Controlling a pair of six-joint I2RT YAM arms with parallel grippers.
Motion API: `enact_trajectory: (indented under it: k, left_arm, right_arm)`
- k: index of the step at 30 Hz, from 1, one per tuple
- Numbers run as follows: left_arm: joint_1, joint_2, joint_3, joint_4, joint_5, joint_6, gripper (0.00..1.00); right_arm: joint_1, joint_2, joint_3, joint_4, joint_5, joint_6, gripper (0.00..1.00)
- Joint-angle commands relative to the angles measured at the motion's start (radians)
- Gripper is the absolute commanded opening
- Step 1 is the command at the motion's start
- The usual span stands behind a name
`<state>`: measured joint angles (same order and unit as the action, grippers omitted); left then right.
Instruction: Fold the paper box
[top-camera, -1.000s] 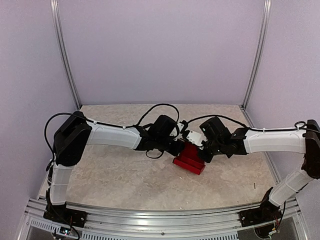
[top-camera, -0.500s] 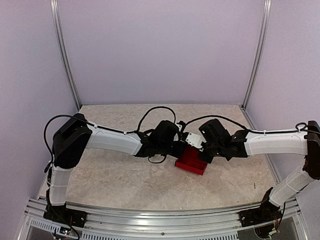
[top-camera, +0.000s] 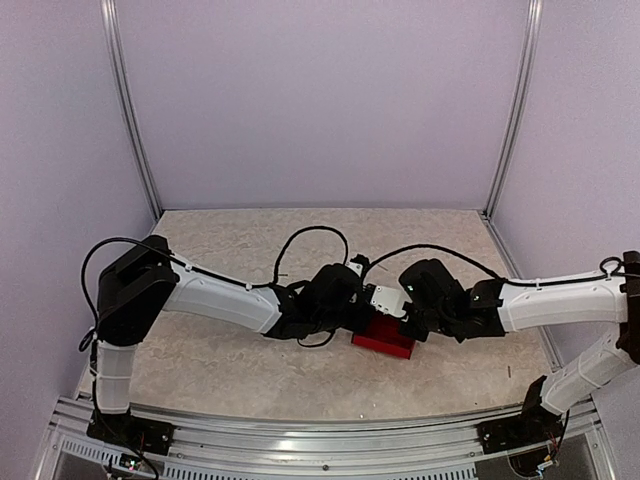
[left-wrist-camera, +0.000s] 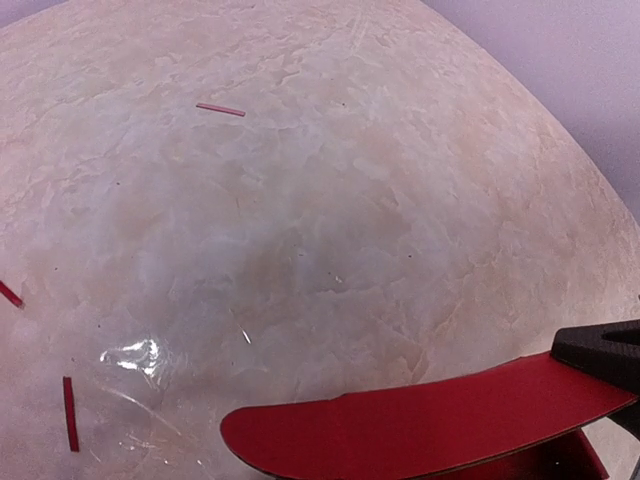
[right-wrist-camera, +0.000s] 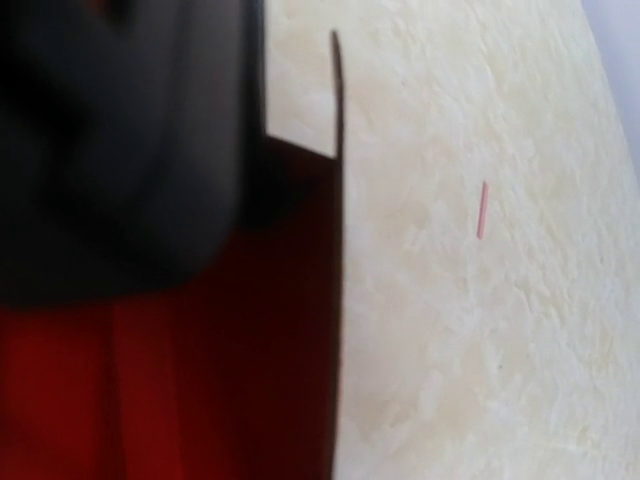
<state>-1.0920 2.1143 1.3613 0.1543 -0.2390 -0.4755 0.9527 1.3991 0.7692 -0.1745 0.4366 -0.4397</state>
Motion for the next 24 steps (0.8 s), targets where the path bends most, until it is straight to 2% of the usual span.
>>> enact_trajectory:
  k: [1,7,12,18,24]
  left_arm:
    - [-0.067,-0.018,-0.104,-0.002,0.001,-0.043,0.00]
    - [-0.119,-0.094,-0.237,0.194,-0.103,0.061,0.00]
    - [-0.170,-0.087,-0.299,0.391,-0.222,0.155,0.04]
    - [-0.177,-0.036,-0.273,0.409,-0.226,0.132,0.02]
    - [-0.177,-0.066,-0.254,0.418,-0.163,0.109,0.03]
  right_arm:
    - [0.061,-0.043,-0.025,0.151,-0.087,-0.051,0.00]
    - [0.062,-0.077,-0.058,0.166,-0.098,-0.094,0.00]
    - [0.061,-0.087,-0.091,0.212,-0.121,-0.116,0.00]
    - [0.063,-0.089,-0.098,0.228,-0.119,-0.146,0.00]
    - [0.061,-0.075,-0.115,0.264,-0.107,-0.160,0.00]
